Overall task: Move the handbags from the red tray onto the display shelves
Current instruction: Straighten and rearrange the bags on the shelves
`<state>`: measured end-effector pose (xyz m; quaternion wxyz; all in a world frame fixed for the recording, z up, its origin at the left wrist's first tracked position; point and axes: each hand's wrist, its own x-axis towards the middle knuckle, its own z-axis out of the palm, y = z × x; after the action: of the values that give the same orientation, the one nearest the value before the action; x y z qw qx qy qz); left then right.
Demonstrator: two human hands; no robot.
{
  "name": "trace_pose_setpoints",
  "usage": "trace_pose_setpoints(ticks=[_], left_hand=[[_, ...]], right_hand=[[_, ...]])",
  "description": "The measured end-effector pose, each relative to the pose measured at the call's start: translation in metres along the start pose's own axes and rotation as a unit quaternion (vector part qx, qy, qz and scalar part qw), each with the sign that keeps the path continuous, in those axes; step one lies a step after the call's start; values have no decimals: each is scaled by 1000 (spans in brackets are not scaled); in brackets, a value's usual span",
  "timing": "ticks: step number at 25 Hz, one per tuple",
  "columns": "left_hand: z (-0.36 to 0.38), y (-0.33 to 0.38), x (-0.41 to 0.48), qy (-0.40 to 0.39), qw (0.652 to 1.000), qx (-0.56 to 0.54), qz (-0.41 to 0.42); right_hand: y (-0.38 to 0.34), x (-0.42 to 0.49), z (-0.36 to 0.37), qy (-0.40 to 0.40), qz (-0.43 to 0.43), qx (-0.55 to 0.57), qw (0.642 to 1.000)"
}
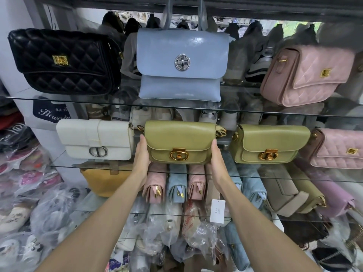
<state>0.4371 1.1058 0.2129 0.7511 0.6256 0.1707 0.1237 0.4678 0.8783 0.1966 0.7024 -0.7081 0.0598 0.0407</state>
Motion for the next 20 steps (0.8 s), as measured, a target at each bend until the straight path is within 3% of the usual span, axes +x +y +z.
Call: trace_pose_setpoints(ticks=[8,11,16,20], left_hand=[[3,0,1,19,999,23,-32],[7,6,-14,76,995,53,-42],[-1,20,-58,191,974,121,10],[2,43,-77,154,976,142,56]], right_hand=[[-12,-13,1,-27,-6,-13,1000],[-15,-18,1,-41,-3,-2,999],[-15,-27,-13,34,-1,-16,999],[-22,-33,-32,80,-33,-61,994]])
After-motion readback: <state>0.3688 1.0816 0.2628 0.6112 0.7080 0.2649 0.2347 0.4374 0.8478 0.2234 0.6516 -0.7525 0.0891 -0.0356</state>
